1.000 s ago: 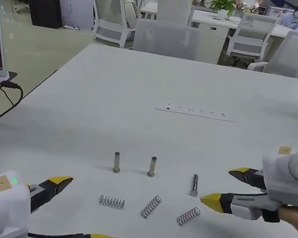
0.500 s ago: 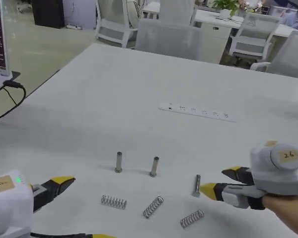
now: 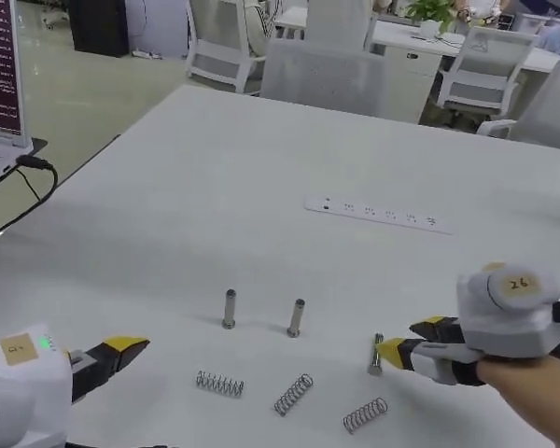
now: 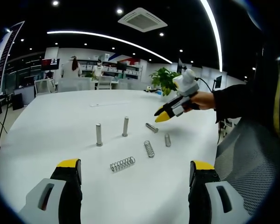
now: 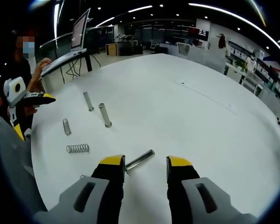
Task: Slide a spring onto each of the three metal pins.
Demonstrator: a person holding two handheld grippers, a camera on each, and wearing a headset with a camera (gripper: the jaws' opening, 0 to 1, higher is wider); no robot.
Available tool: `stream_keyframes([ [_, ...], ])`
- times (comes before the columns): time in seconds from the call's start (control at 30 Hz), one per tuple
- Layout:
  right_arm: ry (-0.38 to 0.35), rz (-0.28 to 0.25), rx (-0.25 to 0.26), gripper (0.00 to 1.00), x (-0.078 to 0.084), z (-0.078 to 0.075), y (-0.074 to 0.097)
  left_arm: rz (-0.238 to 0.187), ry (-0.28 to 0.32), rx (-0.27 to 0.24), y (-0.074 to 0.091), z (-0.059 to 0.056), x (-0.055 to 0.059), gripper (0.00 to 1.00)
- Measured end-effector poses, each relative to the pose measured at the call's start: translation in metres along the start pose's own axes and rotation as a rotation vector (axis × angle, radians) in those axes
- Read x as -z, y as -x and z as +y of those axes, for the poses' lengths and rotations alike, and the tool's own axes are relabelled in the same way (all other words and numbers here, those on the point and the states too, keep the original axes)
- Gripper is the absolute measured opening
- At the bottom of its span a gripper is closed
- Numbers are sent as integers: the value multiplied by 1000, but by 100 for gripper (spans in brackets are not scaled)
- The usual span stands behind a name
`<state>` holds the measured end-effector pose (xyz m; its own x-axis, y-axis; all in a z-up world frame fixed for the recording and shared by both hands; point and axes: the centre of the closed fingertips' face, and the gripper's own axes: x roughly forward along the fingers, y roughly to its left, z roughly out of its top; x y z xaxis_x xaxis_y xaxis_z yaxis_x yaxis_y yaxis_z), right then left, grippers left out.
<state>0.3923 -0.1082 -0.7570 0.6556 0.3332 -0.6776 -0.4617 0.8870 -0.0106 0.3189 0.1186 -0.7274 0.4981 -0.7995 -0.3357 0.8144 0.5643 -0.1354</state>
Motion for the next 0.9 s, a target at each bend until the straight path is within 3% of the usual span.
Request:
stream_keyframes([
  [0.37, -35, 49, -2, 23, -1, 2, -16, -1, 3, -4, 2, 1, 1, 94],
  [0.9, -116, 144, 14, 20, 12, 0, -32, -2, 7, -7, 2, 1, 2, 93],
])
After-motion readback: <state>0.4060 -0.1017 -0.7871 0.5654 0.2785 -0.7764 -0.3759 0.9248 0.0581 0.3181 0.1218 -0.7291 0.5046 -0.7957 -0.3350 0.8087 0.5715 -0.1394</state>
